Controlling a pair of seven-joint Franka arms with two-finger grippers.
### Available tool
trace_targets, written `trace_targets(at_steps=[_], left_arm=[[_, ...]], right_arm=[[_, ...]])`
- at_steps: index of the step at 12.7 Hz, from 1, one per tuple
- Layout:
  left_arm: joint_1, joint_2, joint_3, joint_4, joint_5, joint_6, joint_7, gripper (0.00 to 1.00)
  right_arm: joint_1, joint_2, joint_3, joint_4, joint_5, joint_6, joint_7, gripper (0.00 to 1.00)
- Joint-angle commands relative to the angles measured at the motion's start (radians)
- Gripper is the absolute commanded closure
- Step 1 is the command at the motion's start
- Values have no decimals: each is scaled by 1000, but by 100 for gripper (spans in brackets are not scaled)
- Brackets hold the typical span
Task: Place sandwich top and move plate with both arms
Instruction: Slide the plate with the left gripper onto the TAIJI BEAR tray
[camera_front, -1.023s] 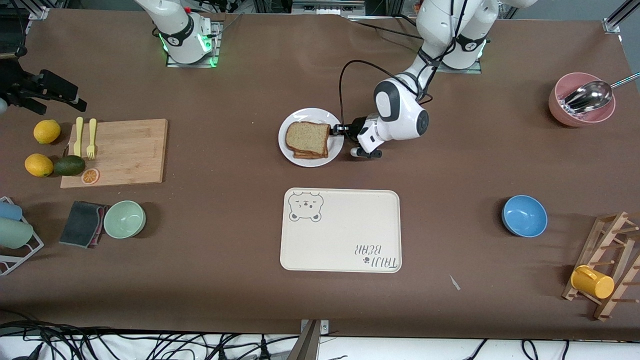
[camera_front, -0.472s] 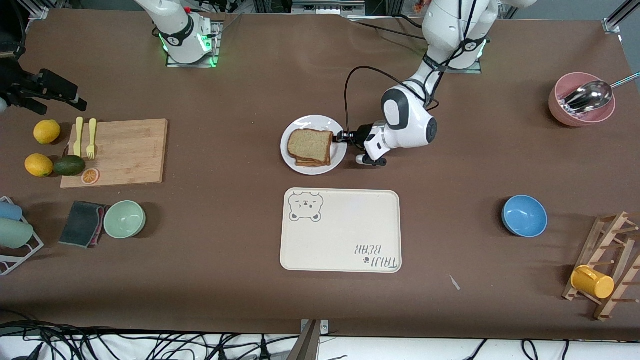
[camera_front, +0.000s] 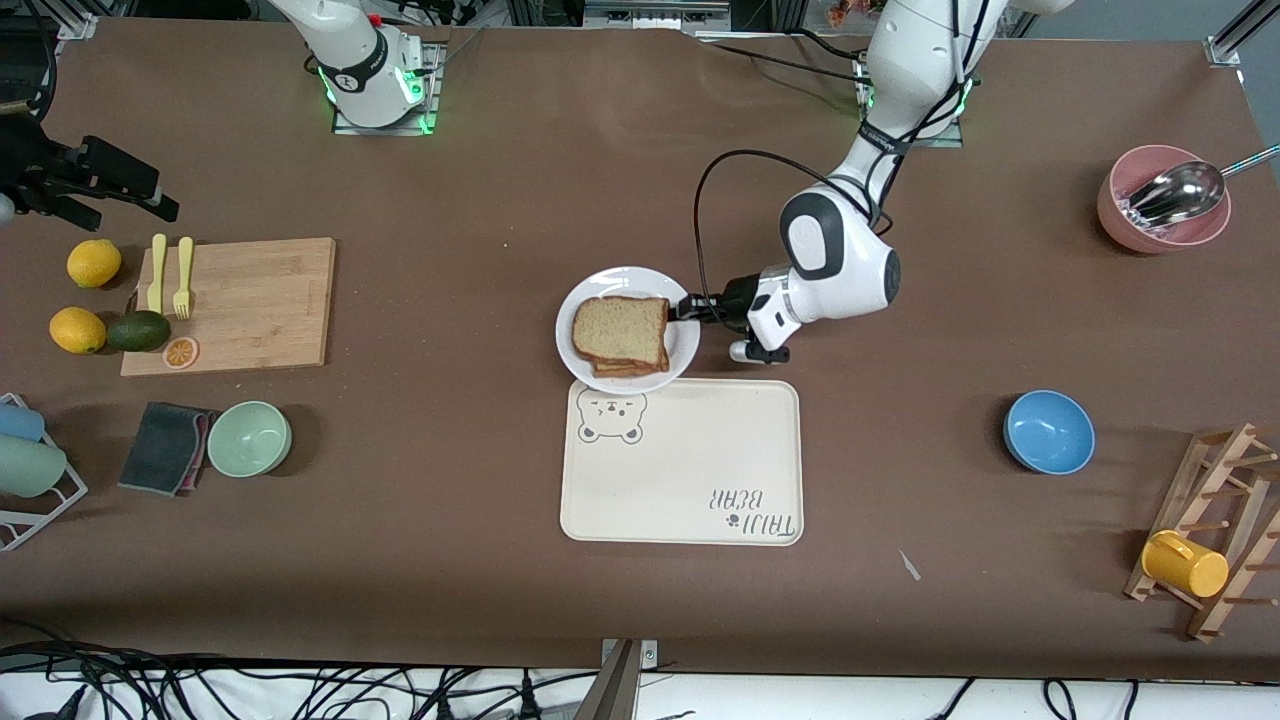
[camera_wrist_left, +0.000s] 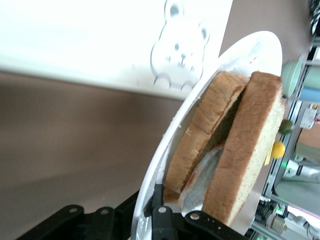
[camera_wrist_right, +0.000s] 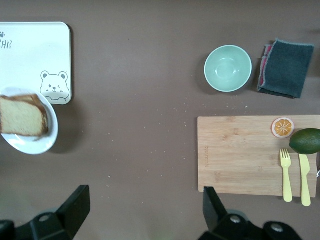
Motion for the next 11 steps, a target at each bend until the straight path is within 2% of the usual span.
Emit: trace_targets(at_steps=[1, 3, 7, 11], left_arm=[[4, 53, 46, 99, -20, -23, -29, 100], [4, 121, 80, 183, -19, -24, -59, 100], [5, 223, 102, 312, -13, -24, -143, 100], [8, 286, 117, 368, -13, -23, -159, 100]], right_arm=[[-13, -3, -3, 20, 24, -12, -19, 0], [-13, -6, -32, 22, 24, -36, -39, 0], [-13, -6, -39, 22, 24, -40, -58, 0], [-13, -6, -39, 22, 24, -40, -59, 0]])
